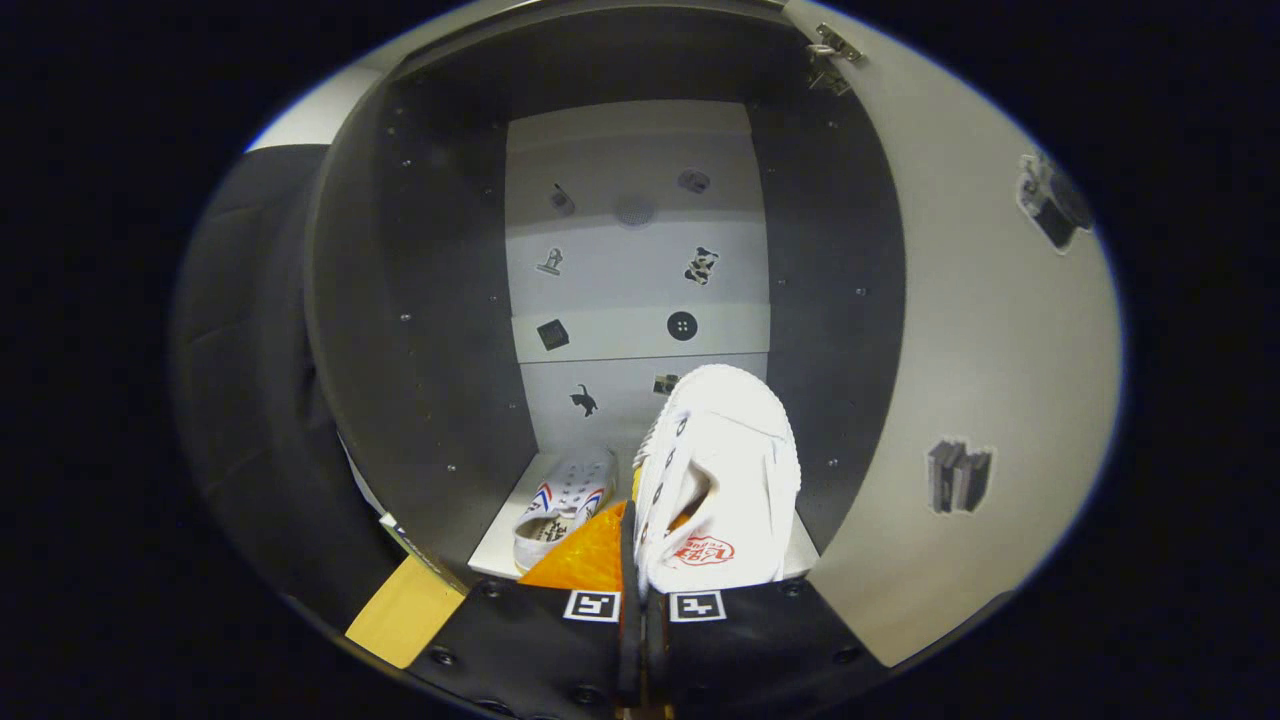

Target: Open the shoe cabinet door, grab the shoes and put them into the shoe cabinet, then close the shoe cabinet door.

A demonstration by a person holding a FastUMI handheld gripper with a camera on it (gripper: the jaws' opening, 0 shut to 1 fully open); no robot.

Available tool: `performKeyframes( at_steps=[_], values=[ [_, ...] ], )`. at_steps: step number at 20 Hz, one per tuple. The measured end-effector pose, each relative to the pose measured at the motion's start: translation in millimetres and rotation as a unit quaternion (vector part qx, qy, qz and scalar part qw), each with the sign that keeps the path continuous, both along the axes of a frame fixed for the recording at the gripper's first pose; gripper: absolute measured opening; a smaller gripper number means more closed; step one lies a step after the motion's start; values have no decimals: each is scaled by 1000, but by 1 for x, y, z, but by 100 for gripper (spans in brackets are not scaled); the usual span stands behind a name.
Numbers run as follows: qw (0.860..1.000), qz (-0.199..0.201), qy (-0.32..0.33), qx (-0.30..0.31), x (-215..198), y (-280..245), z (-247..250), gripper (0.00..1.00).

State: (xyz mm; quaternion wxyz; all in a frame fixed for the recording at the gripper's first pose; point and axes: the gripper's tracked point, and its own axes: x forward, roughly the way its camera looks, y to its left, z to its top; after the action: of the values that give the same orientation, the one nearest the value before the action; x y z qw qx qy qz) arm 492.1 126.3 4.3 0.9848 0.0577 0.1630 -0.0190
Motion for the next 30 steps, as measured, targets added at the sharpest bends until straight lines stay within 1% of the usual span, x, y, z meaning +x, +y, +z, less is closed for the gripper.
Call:
performKeyframes(
  at_steps=[2, 6, 9, 11, 12, 14, 16, 19, 20, 21, 22, 24, 25, 26, 28, 29, 30],
  values=[
    [1000, 1, 1, -7, 30, -4, -4, 4],
    [1000, -11, 11, -23, 86, -17, -19, 4],
    [999, -16, 33, -37, 118, -26, -43, 4],
    [998, -1, 56, -43, 130, -25, -65, 4],
    [997, 8, 56, -45, 136, -24, -70, 4],
    [997, 2, 59, -41, 149, -27, -78, 4],
    [997, 0, 68, -28, 155, -26, -87, 5],
    [996, 1, 85, 13, 164, -20, -100, 7],
    [996, 4, 88, 19, 164, -19, -103, 9],
    [995, 8, 95, 21, 166, -19, -107, 9],
    [994, 15, 105, 31, 162, -15, -113, 18],
    [994, 14, 103, 41, 158, -11, -111, 22],
    [994, 16, 98, 44, 155, -11, -108, 22],
    [993, 25, 98, 55, 151, -5, -104, 26],
    [992, 40, 93, 69, 138, 7, -96, 50],
    [993, 40, 84, 66, 130, 10, -90, 61],
    [995, 32, 74, 55, 122, 7, -85, 73]
  ],
)
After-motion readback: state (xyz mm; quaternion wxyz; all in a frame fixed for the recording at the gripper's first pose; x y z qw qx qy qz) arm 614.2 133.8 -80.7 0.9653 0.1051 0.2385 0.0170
